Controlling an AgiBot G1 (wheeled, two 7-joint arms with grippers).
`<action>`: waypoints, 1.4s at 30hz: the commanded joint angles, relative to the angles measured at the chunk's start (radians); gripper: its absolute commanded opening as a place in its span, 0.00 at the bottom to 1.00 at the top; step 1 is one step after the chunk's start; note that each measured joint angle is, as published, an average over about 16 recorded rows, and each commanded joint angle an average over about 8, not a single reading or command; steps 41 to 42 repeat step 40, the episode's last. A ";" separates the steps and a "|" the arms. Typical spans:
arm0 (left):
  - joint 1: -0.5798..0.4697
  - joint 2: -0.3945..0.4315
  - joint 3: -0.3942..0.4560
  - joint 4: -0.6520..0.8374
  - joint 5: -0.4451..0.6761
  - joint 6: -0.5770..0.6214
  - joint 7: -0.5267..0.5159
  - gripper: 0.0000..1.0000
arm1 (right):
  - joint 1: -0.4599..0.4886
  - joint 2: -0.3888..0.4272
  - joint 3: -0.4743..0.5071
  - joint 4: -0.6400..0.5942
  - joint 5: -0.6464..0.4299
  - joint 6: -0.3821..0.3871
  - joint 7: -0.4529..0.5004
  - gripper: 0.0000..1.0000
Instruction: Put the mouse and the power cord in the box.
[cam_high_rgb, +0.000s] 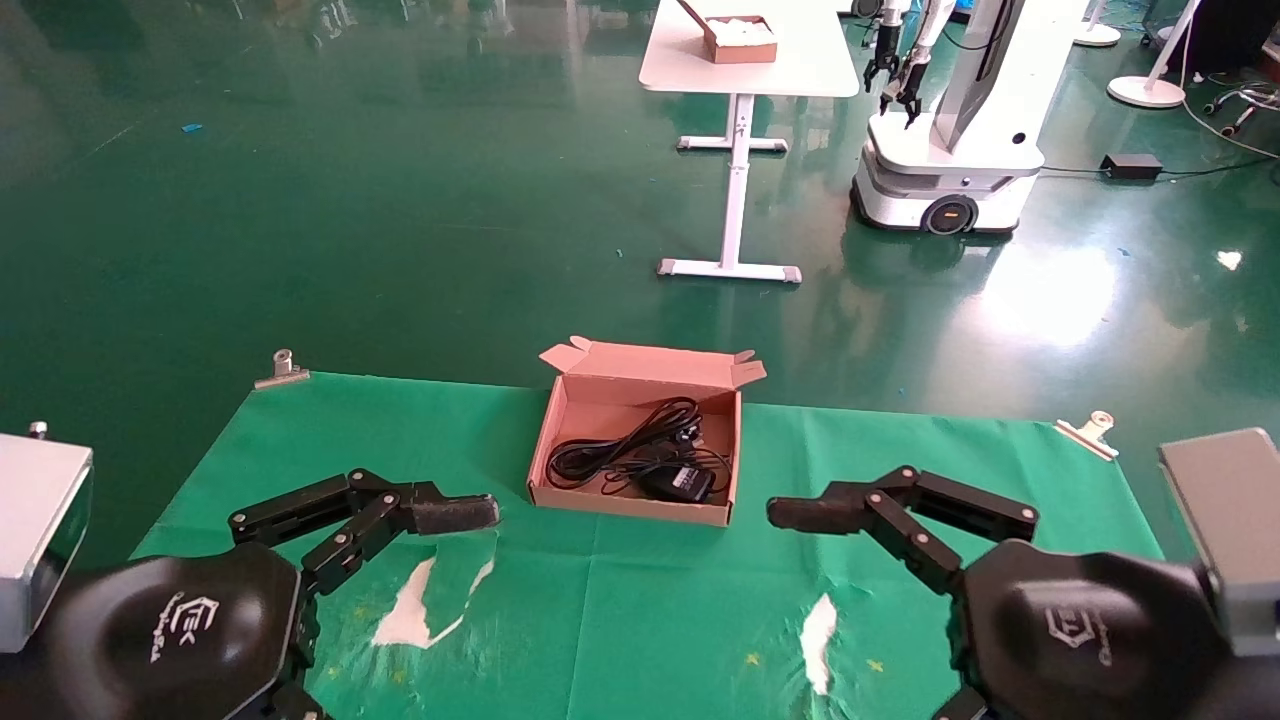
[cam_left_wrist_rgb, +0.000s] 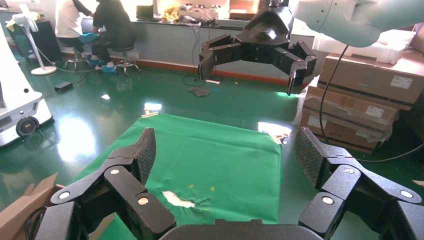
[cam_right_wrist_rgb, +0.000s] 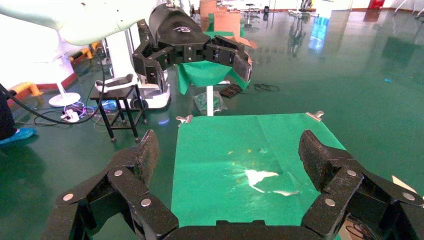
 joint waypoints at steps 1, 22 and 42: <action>0.000 0.000 0.000 0.001 0.001 0.000 0.000 1.00 | 0.001 0.000 0.000 -0.001 -0.001 0.000 -0.001 1.00; -0.002 0.002 0.002 0.002 0.003 -0.002 0.001 1.00 | 0.003 -0.002 -0.001 -0.004 -0.003 0.000 -0.002 1.00; -0.002 0.002 0.002 0.003 0.003 -0.002 0.001 1.00 | 0.004 -0.002 -0.001 -0.005 -0.003 0.000 -0.003 1.00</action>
